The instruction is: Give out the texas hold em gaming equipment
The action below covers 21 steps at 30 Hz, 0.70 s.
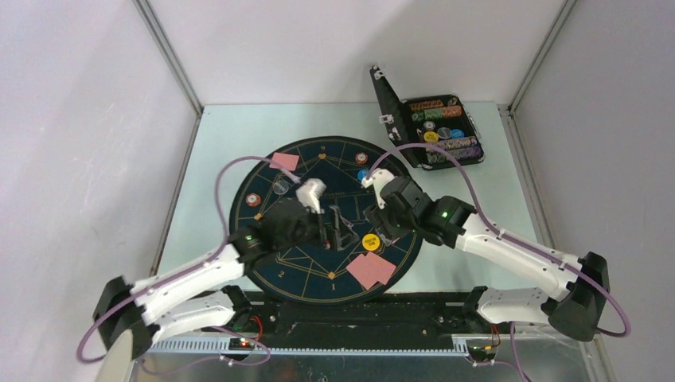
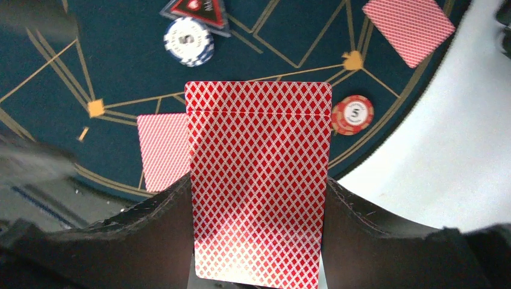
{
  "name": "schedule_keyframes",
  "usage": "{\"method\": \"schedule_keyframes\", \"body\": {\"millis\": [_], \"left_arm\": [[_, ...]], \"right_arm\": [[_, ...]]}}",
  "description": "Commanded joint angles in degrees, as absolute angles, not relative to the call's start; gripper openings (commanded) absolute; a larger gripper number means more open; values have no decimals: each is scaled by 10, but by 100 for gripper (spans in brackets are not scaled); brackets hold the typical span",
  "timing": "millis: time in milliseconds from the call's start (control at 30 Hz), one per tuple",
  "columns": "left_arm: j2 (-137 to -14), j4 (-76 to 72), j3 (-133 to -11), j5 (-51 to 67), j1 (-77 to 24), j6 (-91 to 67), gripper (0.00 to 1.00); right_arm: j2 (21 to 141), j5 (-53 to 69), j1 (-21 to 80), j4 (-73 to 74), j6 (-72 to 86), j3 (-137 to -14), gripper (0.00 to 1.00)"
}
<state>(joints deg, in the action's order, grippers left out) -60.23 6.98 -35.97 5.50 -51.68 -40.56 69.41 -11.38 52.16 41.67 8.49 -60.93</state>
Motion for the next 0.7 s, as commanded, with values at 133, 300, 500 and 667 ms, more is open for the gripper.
{"method": "schedule_keyframes", "body": {"millis": [133,300,500,667], "left_arm": [[-460,32,-316,126,-380,-446,100],[-508,-63,-320,251,-370,-447,100],[-573,-106,-336,307,-374,-446,100],[-606,-102,-351,302,-392,-431,100]], "right_arm": [[687,-37,562,379,50,-605,0],[691,7,563,365,42,-608,0],[697,17,564,358,41,-608,0],[702,26,564,348,40,-612,0]]}}
